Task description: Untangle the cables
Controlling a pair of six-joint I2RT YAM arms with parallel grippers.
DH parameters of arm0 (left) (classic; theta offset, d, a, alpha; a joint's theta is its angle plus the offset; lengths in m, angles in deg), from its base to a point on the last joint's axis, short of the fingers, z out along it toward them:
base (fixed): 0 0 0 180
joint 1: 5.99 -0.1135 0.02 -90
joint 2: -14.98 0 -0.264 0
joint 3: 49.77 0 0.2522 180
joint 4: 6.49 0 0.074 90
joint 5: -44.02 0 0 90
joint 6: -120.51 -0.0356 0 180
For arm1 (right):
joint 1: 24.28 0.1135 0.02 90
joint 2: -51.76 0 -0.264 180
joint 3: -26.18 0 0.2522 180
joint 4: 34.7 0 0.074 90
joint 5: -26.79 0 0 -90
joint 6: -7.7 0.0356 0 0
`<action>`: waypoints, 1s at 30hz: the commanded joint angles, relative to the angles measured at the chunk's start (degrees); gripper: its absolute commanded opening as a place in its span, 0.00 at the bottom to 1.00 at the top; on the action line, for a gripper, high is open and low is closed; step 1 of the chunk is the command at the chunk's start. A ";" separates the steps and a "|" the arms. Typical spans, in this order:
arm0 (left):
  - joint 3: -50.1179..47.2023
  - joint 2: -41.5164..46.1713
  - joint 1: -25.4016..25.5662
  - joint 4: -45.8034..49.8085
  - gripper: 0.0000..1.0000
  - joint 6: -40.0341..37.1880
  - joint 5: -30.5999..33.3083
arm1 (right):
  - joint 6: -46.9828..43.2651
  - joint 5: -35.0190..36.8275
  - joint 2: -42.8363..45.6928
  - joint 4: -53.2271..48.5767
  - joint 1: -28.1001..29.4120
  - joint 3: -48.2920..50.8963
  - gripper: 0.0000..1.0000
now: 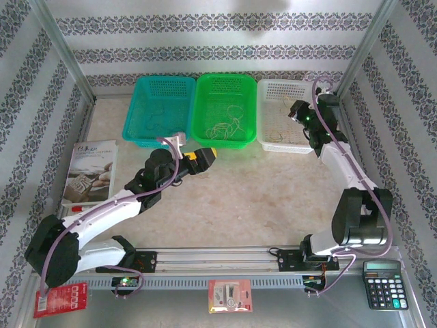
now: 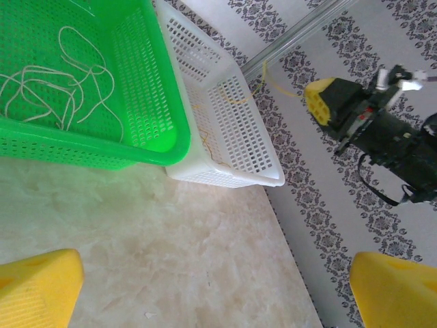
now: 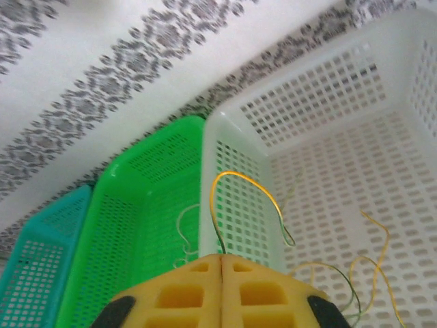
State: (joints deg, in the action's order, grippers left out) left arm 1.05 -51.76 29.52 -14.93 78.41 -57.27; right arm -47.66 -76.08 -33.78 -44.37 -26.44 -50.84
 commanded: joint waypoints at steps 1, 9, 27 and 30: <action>-0.06 2.17 -0.43 3.17 1.00 -2.70 1.22 | -1.47 -1.10 -1.62 -0.85 -0.40 -0.75 0.45; -0.43 5.78 -0.57 6.16 1.00 -4.78 3.34 | -2.20 -0.77 3.54 -1.36 -0.39 1.99 0.81; -3.37 25.92 -3.02 20.65 1.00 -33.36 37.41 | -10.04 5.64 26.47 -1.92 4.29 19.05 0.98; -6.05 27.49 -5.45 18.54 1.00 -37.64 39.95 | -12.26 14.38 30.72 2.45 6.28 25.30 0.98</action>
State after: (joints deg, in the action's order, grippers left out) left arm -2.53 -25.07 26.15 2.95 49.03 -24.70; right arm -56.54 -71.20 -6.00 -45.24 -21.43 -29.95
